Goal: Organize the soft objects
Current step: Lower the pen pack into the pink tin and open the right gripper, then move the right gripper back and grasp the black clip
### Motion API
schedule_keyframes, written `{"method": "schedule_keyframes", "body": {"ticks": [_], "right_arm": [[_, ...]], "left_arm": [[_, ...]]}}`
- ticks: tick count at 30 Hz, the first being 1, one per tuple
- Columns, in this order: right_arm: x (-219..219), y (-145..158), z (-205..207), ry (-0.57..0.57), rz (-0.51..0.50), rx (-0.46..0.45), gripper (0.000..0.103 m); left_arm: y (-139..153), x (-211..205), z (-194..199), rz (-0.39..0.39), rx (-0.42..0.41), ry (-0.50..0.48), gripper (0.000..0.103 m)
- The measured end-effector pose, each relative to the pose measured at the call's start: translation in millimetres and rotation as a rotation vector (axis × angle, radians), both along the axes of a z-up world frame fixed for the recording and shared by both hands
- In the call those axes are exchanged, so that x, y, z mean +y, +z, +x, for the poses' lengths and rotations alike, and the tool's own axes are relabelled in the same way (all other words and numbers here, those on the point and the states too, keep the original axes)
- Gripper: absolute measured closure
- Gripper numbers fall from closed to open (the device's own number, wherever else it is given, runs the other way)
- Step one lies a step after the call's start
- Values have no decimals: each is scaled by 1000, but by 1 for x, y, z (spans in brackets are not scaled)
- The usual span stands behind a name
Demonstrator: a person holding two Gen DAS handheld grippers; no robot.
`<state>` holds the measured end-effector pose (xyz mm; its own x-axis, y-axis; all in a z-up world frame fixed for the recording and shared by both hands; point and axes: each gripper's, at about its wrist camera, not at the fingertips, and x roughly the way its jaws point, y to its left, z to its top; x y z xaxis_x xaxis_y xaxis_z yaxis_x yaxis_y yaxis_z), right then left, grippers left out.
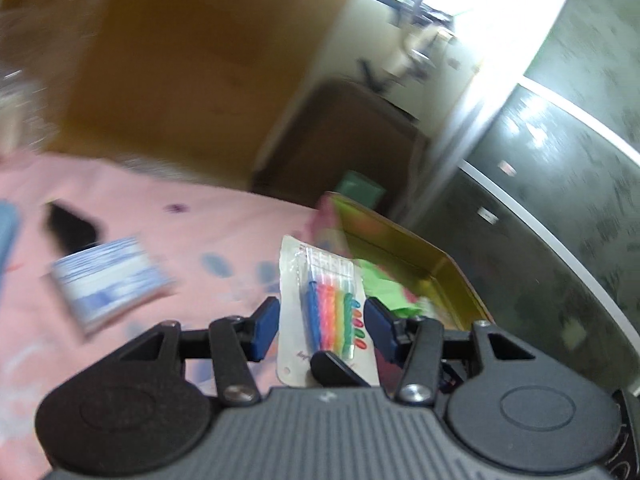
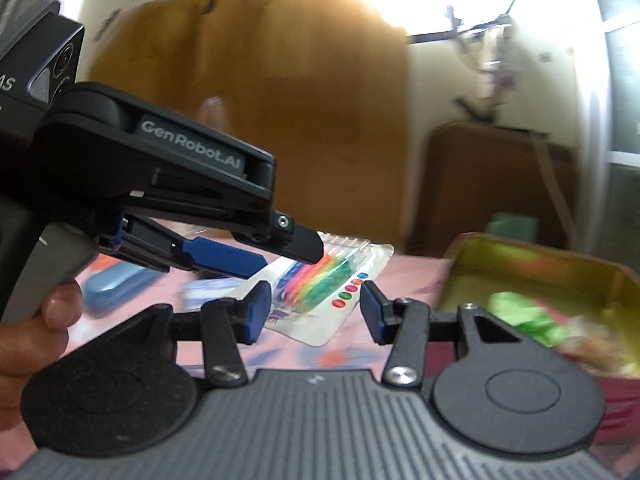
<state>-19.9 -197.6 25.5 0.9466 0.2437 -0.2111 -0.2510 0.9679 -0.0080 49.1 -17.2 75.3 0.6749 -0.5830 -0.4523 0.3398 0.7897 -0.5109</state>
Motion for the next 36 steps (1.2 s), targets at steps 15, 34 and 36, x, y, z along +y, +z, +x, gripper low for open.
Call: {"method": "schedule_keyframes", "body": {"ticks": [15,34,36], "right_arm": [[-119,-25,66,-355,10,103,49],[-41,-19,11,-79,187,91,49],[-19,-20,20,13,169,159,49]], "left_arm": [[4,-189,63,182,-73,-188,38],[-12,-38,-24,257,-127,17,33],[-22,-5,-32,289,-114,87,33]]}}
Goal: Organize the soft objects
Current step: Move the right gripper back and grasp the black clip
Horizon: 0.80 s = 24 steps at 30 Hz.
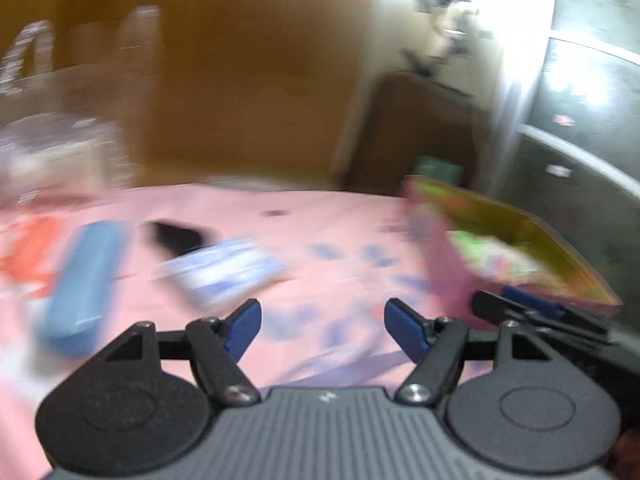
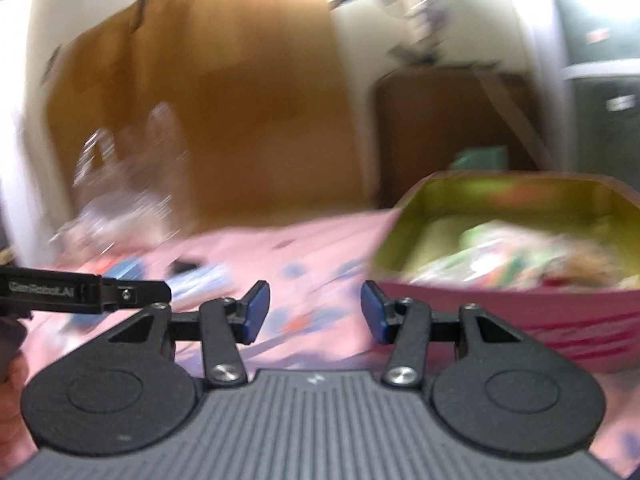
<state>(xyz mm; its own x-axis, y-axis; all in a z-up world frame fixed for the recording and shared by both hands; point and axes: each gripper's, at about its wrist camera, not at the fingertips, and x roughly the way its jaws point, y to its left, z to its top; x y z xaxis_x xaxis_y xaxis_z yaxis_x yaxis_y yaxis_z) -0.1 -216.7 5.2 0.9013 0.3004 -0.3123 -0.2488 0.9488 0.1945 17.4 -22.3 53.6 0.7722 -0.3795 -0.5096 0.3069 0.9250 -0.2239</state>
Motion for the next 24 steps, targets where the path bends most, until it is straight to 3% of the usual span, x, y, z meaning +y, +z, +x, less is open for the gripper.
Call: {"method": "schedule_keyframes", "body": {"ticks": [5,8,13,21,23,24], "right_arm": [[52,2,29,132,-51,76,49],[80,13,60,189,-59,80,49],[133,19,119,281,-159,109,49],[189,-8,185,294,-301,237,38],[195,-11,191,295,-313,239,41],[196,-12,192,304,-310,232,51]], "left_arm": [[-22,69,-10,89,-7,188,33],[-29,96,-12,85,-10,248,32],[-40,104,-13,32,-14,238,32],[-41,107,-16,-4,-39,226,32],[-41,105,-17,-5,-45,226,32],[-40,104,-18,-3,-49,225,32]]}}
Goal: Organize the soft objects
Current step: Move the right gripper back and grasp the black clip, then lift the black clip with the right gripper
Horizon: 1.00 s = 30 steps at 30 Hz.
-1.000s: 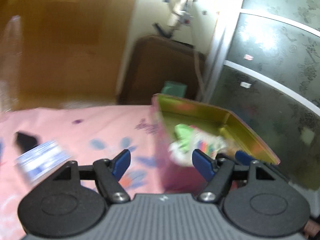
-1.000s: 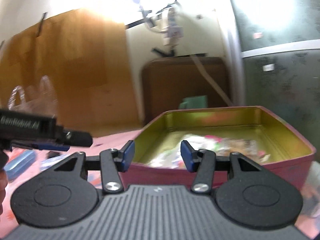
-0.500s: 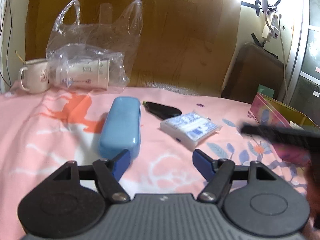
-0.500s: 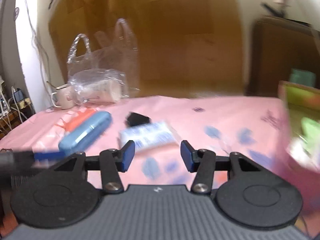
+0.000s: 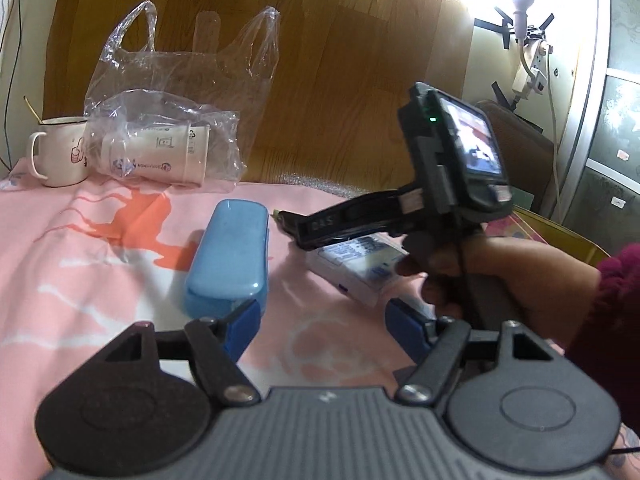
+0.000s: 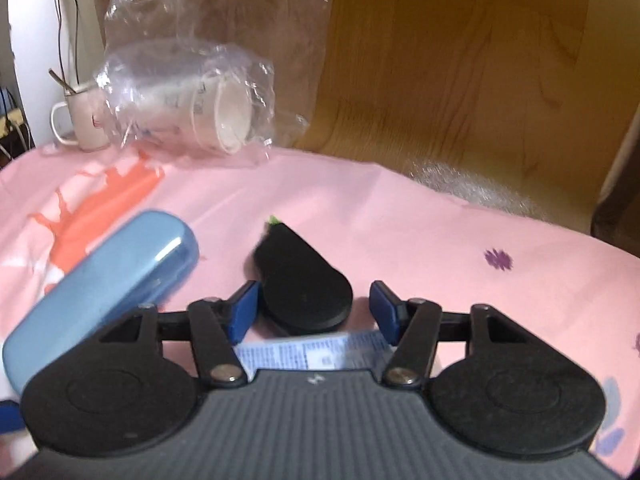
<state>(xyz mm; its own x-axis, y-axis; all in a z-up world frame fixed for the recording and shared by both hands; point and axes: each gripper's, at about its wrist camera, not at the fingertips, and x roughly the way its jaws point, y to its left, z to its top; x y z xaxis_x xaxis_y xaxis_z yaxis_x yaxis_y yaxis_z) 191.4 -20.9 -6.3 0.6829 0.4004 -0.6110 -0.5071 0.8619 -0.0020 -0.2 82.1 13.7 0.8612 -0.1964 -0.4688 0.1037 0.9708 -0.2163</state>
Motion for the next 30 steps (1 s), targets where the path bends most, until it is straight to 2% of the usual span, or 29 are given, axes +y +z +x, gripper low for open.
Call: {"method": "schedule_keyframes", "body": {"ticks": [3,6,10,12,17,21,26,29,30], "right_arm": [[7,2,-4,3,-42,-35,51],[9,12,-21,21,-67,-142,51],[-14,34,-48,8,-50,-276,51],[-34,38,-61,0,-42,-307,51],[-83,28,-108,-51,0,-253,51],[-110,8,-151,-79,54,-158,51],[-120,-9,-193,-76,62,-137,51],[-121,-20,-199,-79,38,-126,51],[-124,-22,-200,-86,64,-124,51]], "left_arm": [[1,-2,0,5,-6,-2,32],[0,-1,1,-1,-4,0,32],[0,0,1,-4,-3,2,31],[0,0,0,-1,-6,1,30],[-1,0,1,3,-3,-1,28],[-1,-1,1,17,-3,-1,25],[-1,-6,1,49,6,-7,23],[-2,-9,2,63,26,-11,22],[-2,-10,2,69,31,-11,20]]}}
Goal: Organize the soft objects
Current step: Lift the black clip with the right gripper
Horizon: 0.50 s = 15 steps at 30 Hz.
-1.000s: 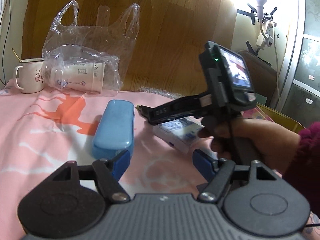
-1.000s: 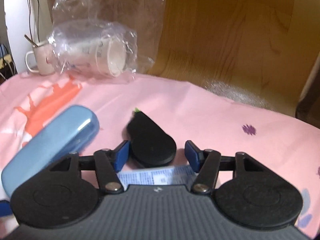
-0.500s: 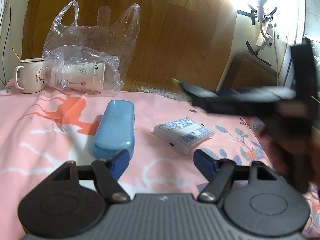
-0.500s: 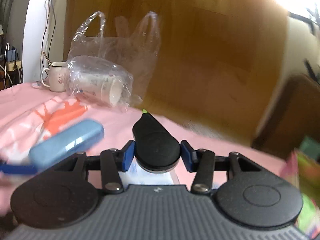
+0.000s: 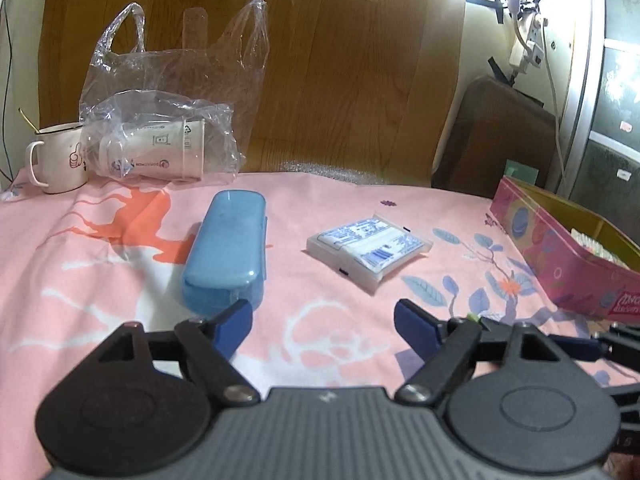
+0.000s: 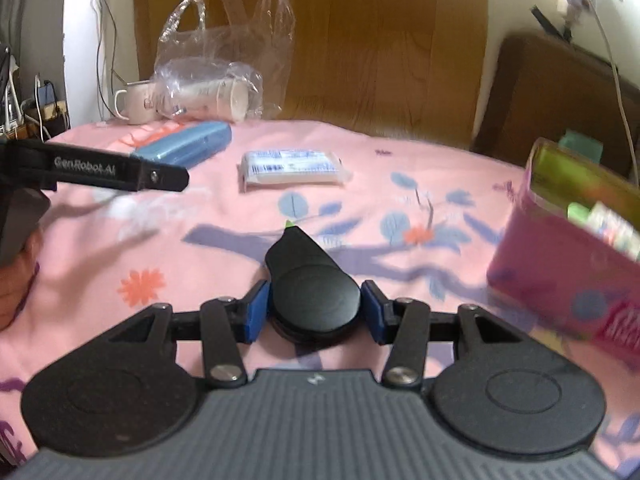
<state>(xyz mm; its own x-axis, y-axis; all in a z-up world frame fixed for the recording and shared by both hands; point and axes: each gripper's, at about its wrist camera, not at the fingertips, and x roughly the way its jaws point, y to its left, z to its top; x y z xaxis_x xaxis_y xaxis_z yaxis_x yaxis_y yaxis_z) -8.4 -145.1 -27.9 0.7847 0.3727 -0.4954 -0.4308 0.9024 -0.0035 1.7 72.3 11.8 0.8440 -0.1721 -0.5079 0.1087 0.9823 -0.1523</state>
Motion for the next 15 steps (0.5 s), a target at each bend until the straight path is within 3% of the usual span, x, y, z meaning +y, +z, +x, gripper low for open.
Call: {"method": "schedule_keyframes", "body": {"ticks": [6,15], "right_arm": [[-5,-2,-1,-13,36,17,50],[-5,-2,-2,-4,32,13,50]], "left_arm": [[0,-6,-3,44,-2,11,14],[0,-4,1,43,16,29,14]]}}
